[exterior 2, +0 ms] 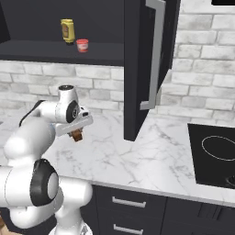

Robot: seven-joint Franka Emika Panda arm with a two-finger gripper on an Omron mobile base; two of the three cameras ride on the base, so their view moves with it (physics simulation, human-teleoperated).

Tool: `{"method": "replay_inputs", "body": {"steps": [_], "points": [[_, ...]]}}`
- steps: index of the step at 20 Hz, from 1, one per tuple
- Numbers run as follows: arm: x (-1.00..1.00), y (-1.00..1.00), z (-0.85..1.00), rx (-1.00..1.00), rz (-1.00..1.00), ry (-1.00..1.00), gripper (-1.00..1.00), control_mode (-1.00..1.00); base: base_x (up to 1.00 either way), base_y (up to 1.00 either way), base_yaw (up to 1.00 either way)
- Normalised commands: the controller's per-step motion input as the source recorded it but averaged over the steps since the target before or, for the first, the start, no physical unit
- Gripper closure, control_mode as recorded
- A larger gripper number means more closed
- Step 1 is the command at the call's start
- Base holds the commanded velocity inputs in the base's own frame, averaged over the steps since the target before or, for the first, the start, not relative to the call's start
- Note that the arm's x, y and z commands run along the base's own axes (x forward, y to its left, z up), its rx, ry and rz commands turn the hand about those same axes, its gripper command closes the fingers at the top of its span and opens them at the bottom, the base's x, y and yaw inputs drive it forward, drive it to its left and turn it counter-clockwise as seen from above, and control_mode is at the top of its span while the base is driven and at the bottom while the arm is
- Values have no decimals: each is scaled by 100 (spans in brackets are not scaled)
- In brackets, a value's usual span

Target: Pick the avocado and bread from the counter and place them on the plate. Then pick the jam from the cabinet and place it next to the plate. Lastly close the cabinet door.

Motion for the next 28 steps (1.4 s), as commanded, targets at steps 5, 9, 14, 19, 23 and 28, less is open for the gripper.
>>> {"method": "replay_inputs", "body": {"steps": [5, 9, 14, 19, 23, 28], "points": [[-22, 40, 72, 0, 16, 0, 100, -100, 0, 0, 0], [-12, 38, 55, 0, 16, 3, 100, -100, 0, 0, 0], [-3, 34, 34, 3, 12, 2, 100, -100, 0, 0, 0], [0, 44, 9, 3, 5, 7, 100, -100, 0, 0, 0], [0, 54, 0, 0, 6, 5, 100, -100, 0, 0, 0], [0, 55, -1, 0, 6, 1, 100, -100, 0, 0, 0]]}}
